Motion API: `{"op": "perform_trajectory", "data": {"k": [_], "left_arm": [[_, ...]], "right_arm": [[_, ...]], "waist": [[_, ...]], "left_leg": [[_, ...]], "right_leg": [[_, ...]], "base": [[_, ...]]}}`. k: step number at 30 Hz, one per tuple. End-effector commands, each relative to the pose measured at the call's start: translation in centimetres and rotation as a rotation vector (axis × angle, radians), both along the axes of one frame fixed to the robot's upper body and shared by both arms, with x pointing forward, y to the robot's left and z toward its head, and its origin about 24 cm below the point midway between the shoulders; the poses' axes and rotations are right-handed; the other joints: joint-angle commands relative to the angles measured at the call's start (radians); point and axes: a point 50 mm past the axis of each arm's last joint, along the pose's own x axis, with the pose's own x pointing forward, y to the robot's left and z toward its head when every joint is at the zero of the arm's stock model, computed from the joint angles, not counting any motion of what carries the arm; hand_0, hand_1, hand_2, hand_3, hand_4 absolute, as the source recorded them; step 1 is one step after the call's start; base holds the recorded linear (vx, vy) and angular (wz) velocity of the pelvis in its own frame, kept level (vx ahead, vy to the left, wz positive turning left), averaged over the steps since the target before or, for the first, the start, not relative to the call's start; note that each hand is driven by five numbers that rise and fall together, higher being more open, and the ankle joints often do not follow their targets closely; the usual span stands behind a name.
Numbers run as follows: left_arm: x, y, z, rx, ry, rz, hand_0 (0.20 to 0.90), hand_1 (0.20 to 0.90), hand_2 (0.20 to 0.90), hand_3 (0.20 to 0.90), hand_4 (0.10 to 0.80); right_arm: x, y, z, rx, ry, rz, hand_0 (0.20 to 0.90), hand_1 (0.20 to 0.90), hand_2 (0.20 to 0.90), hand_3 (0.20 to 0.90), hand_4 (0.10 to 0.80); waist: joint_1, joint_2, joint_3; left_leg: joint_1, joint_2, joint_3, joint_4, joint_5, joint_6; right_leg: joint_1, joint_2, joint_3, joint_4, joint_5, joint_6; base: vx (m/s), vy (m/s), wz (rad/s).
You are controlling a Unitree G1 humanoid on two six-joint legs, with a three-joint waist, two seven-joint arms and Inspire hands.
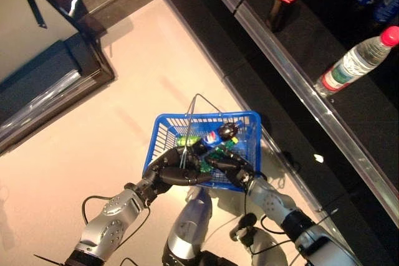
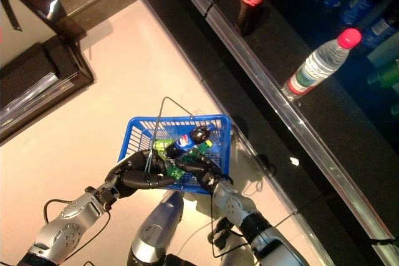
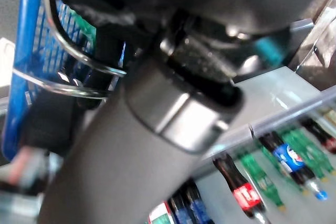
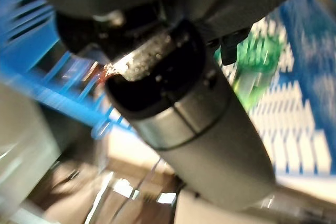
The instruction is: Pick up the drink and place into the basket.
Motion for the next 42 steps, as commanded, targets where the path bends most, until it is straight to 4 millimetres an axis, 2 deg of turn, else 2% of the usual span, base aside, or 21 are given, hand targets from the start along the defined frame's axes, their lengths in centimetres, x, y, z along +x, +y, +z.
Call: {"op": "perform_trajectory", "data": {"k": [1,4,8,9,11,12,16,19,22,24,25,27,31,32,36,38,42], "left_arm": [[0.1,-2.7,9.2,-0.274,-0.569,-0.068,0.300,0.300,0.300,0.200,0.100],[0.2,-1.9,7.3,-0.246,-0.503,0.009,0.300,0.300,0.300,0.200,0.100],[-0.2,-1.0,4.8,-0.180,-0.400,0.088,0.300,0.300,0.300,0.200,0.100],[-0.2,-1.0,4.7,-0.179,-0.395,0.091,0.300,0.300,0.300,0.200,0.100],[-0.6,-0.4,3.2,-0.156,-0.335,0.133,0.300,0.300,0.300,0.200,0.100],[-1.2,-0.1,1.8,-0.150,-0.275,0.165,0.300,0.300,0.300,0.200,0.100],[-2.3,0.4,-0.9,-0.136,-0.143,0.234,0.300,0.300,0.300,0.200,0.100],[-3.5,1.4,-3.9,-0.027,-0.022,0.342,0.300,0.300,0.300,0.200,0.100],[-4.2,2.3,-5.5,0.042,0.040,0.409,0.300,0.300,0.300,0.200,0.100],[-5.5,3.4,-7.4,0.093,0.130,0.498,0.300,0.300,0.300,0.200,0.100],[-6.7,4.3,-9.0,0.140,0.208,0.564,0.300,0.300,0.300,0.200,0.100],[-7.8,5.2,-10.5,0.204,0.278,0.619,0.300,0.300,0.300,0.200,0.100],[-9.5,5.9,-13.1,0.285,0.428,0.690,0.300,0.300,0.300,0.200,0.100],[-10.4,5.9,-14.5,0.336,0.500,0.712,0.300,0.300,0.300,0.200,0.100],[-11.3,5.8,-16.1,0.429,0.601,0.713,0.300,0.300,0.300,0.200,0.100],[-12.5,6.0,-17.2,0.470,0.702,0.733,0.300,0.300,0.300,0.200,0.100],[-14.7,6.4,-18.3,0.486,0.819,0.773,0.300,0.300,0.300,0.200,0.100]], "right_arm": [[-0.8,3.0,4.8,0.166,-0.267,0.188,0.900,0.900,0.900,0.900,0.800],[-2.0,2.1,4.8,0.177,-0.289,0.234,0.900,0.900,0.900,0.900,0.800],[-3.9,0.6,3.9,0.153,-0.280,0.278,0.900,0.900,0.900,0.900,0.800],[-4.0,0.5,3.9,0.152,-0.279,0.278,0.900,0.900,0.900,0.900,0.800],[-5.1,-0.2,3.0,0.153,-0.252,0.290,0.900,0.900,0.900,0.900,0.800],[-6.0,-0.9,2.1,0.166,-0.211,0.287,0.900,0.900,0.900,0.900,0.800],[-7.5,-1.8,0.3,0.198,-0.139,0.278,0.900,0.900,0.900,0.900,0.800],[-8.9,-2.1,-1.0,0.230,-0.089,0.292,0.900,0.900,0.900,0.900,0.800],[-9.8,-2.5,-1.7,0.219,-0.051,0.295,0.900,0.900,0.900,0.900,0.800],[-11.1,-3.3,-3.2,0.192,0.018,0.274,0.900,0.900,0.900,0.900,0.800],[-12.3,-4.1,-4.7,0.159,0.085,0.255,0.900,0.900,0.900,0.900,0.800],[-13.5,-5.2,-6.3,0.129,0.161,0.208,0.900,0.900,0.900,0.900,0.800],[-15.3,-7.0,-9.4,-0.049,0.314,0.135,0.900,0.900,0.900,0.900,0.800],[-16.6,-8.0,-11.6,-0.141,0.417,0.105,0.900,0.900,0.900,0.900,0.800],[-18.4,-9.3,-14.5,-0.263,0.585,0.024,0.900,0.900,0.900,0.900,0.800],[-19.8,-10.3,-16.1,-0.364,0.711,-0.034,0.900,0.900,0.900,0.900,0.800],[-23.0,-12.0,-17.5,-0.527,0.898,-0.050,0.900,0.900,0.900,0.900,0.800]], "waist": [[-0.047,-0.009,-0.099],[-0.071,-0.020,-0.127],[-0.104,-0.033,-0.170],[-0.107,-0.033,-0.175],[-0.125,-0.042,-0.203],[-0.140,-0.050,-0.228],[-0.168,-0.066,-0.278],[-0.198,-0.081,-0.323],[-0.217,-0.088,-0.346],[-0.239,-0.096,-0.370],[-0.256,-0.103,-0.389],[-0.275,-0.111,-0.409],[-0.304,-0.120,-0.437],[-0.316,-0.120,-0.448],[-0.326,-0.117,-0.465],[-0.330,-0.110,-0.478],[-0.333,-0.096,-0.490]], "left_leg": [[0.065,-0.026,0.025,-0.061,0.019,0.130],[0.083,-0.015,0.040,-0.073,0.018,0.127],[0.107,-0.003,0.057,-0.089,0.019,0.125],[0.105,-0.002,0.056,-0.090,0.021,0.125],[0.120,0.006,0.067,-0.101,0.021,0.123],[0.136,0.014,0.079,-0.113,0.021,0.120],[0.168,0.031,0.102,-0.139,0.023,0.114],[0.200,0.048,0.128,-0.166,0.025,0.104],[0.216,0.058,0.149,-0.180,0.026,0.099],[0.228,0.067,0.173,-0.191,0.024,0.094],[0.236,0.074,0.196,-0.200,0.023,0.089],[0.243,0.081,0.224,-0.208,0.020,0.085],[0.250,0.093,0.266,-0.208,0.009,0.076],[0.254,0.098,0.283,-0.208,0.003,0.073],[0.262,0.107,0.306,-0.208,-0.007,0.068],[0.267,0.111,0.324,-0.208,-0.014,0.064],[0.281,0.127,0.366,-0.208,-0.024,0.059]], "right_leg": [[0.024,0.034,0.009,-0.100,0.160,-0.086],[0.033,0.039,0.021,-0.116,0.167,-0.081],[0.052,0.044,0.041,-0.149,0.182,-0.074],[0.051,0.045,0.040,-0.154,0.187,-0.073],[0.063,0.048,0.050,-0.174,0.194,-0.068],[0.077,0.051,0.063,-0.193,0.201,-0.065],[0.106,0.057,0.081,-0.229,0.211,-0.059],[0.132,0.058,0.100,-0.263,0.224,-0.050],[0.144,0.058,0.116,-0.283,0.233,-0.043],[0.155,0.057,0.131,-0.304,0.241,-0.035],[0.163,0.054,0.143,-0.322,0.249,-0.028],[0.169,0.052,0.159,-0.341,0.258,-0.021],[0.175,0.042,0.179,-0.364,0.272,-0.010],[0.179,0.036,0.188,-0.377,0.280,-0.005],[0.190,0.025,0.197,-0.402,0.293,0.002],[0.192,0.014,0.203,-0.413,0.303,0.010],[0.188,-0.013,0.191,-0.424,0.318,0.027]], "base": [[-0.005,-0.004,-0.19],[0.008,0.006,-0.24],[0.016,0.011,-0.20],[0.031,0.007,-0.11],[0.058,0.004,-0.04],[0.064,-0.006,-0.13],[0.069,-0.008,-0.28],[0.071,-0.010,-0.21],[0.033,-0.001,-0.14],[0.036,0.000,-0.19],[0.041,-0.002,-0.37],[0.039,-0.005,-0.35],[0.029,-0.001,-0.30],[0.039,0.014,-0.25],[0.033,0.017,-0.31],[0.048,0.044,-0.20],[0.036,0.057,-0.13]]}}
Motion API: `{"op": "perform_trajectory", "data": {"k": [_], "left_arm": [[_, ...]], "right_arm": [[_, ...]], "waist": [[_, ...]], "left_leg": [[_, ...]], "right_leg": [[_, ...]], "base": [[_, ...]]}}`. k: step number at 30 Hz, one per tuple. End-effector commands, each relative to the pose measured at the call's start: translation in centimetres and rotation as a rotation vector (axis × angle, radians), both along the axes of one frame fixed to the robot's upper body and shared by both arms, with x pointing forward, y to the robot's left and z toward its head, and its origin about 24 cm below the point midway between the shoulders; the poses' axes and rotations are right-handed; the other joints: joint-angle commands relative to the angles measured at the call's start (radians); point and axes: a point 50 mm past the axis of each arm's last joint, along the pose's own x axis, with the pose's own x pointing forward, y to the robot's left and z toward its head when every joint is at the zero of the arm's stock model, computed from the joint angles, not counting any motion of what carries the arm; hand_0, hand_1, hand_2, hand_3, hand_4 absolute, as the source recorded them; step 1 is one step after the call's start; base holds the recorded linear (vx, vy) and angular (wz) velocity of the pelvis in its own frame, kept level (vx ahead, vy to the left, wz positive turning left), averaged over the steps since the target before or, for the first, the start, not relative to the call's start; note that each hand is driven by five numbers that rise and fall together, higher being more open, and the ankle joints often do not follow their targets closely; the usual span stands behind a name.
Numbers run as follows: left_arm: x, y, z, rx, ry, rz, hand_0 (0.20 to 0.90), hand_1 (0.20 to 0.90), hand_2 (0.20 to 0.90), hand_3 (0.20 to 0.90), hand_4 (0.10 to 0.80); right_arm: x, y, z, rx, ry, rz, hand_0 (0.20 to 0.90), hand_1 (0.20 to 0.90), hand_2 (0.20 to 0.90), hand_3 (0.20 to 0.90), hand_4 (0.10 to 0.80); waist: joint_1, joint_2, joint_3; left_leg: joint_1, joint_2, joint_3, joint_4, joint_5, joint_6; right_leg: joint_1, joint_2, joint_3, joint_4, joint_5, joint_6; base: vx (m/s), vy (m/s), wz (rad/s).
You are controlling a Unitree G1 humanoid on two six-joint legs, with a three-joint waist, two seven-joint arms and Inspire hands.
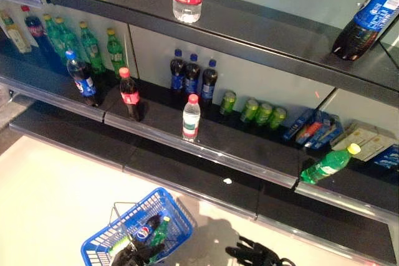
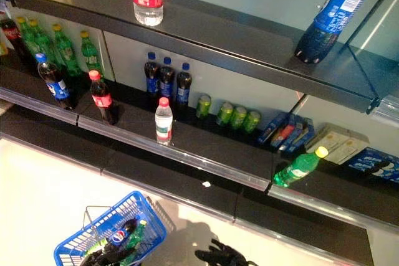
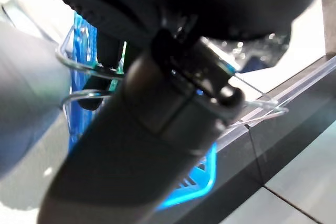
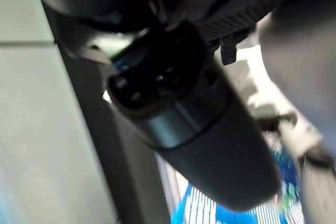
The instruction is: Pick up the drink and place into the basket.
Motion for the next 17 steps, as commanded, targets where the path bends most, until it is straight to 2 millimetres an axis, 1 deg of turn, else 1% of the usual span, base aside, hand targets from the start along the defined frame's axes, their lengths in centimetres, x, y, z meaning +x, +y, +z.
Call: {"op": "perform_trajectory", "data": {"k": [1,2,4,7,10,14,17], "left_arm": [[1.6,-0.1,0.5,0.036,-0.130,-0.034,0.300,0.300,0.300,0.200,0.100],[1.0,-0.1,0.4,0.033,-0.117,-0.022,0.300,0.300,0.300,0.200,0.100],[0.5,0.0,0.2,0.025,-0.107,-0.006,0.300,0.300,0.300,0.200,0.100],[0.3,-0.2,0.1,0.011,-0.096,-0.003,0.300,0.300,0.300,0.200,0.100],[0.3,-0.3,0.0,0.005,-0.081,-0.006,0.300,0.300,0.300,0.200,0.100],[0.3,-0.6,-0.1,-0.002,-0.070,0.000,0.300,0.300,0.300,0.200,0.100],[0.5,-0.9,-0.2,-0.006,-0.066,-0.012,0.300,0.300,0.300,0.200,0.100]], "right_arm": [[-2.7,-2.4,-0.5,-0.165,0.121,0.047,0.900,0.900,0.900,0.900,0.800],[-3.3,-2.7,-0.6,-0.181,0.147,0.061,0.900,0.900,0.900,0.900,0.800],[-4.1,-3.0,-0.7,-0.212,0.187,0.089,0.900,0.900,0.900,0.900,0.800],[-5.2,-3.2,-0.8,-0.233,0.244,0.099,0.900,0.900,0.900,0.900,0.800],[-5.8,-3.2,-0.8,-0.226,0.270,0.091,0.900,0.900,0.900,0.900,0.800],[-5.9,-3.1,-0.8,-0.233,0.262,0.101,0.900,0.900,0.900,0.900,0.800],[-5.6,-3.3,-0.8,-0.243,0.251,0.113,0.900,0.900,0.900,0.900,0.800]], "waist": [[0.019,0.053,-0.013],[0.021,0.056,-0.016],[0.024,0.062,-0.021],[0.025,0.068,-0.025],[0.026,0.073,-0.028],[0.022,0.075,-0.030],[0.022,0.075,-0.031]], "left_leg": [[-0.018,0.030,0.044,0.000,0.005,0.020],[-0.014,0.032,0.053,0.000,0.002,0.020],[-0.010,0.033,0.066,0.000,-0.002,0.020],[-0.006,0.032,0.075,0.000,-0.007,0.021],[-0.007,0.028,0.072,0.000,-0.013,0.023],[-0.009,0.025,0.067,0.000,-0.018,0.025],[-0.014,0.026,0.062,0.000,-0.018,0.024]], "right_leg": [[-0.051,-0.077,-0.026,0.026,0.096,0.017],[-0.051,-0.084,-0.033,0.024,0.100,0.022],[-0.053,-0.093,-0.042,0.023,0.104,0.027],[-0.059,-0.099,-0.049,0.031,0.100,0.029],[-0.061,-0.101,-0.052,0.028,0.099,0.029],[-0.063,-0.095,-0.045,0.023,0.099,0.028],[-0.066,-0.091,-0.043,0.021,0.099,0.026]], "base": [[0.033,0.058,-0.40],[0.027,0.046,-0.43],[0.030,0.057,-0.36],[0.005,0.057,-0.19],[-0.010,0.024,-0.05],[-0.020,0.007,0.00],[-0.054,0.002,0.00]]}}
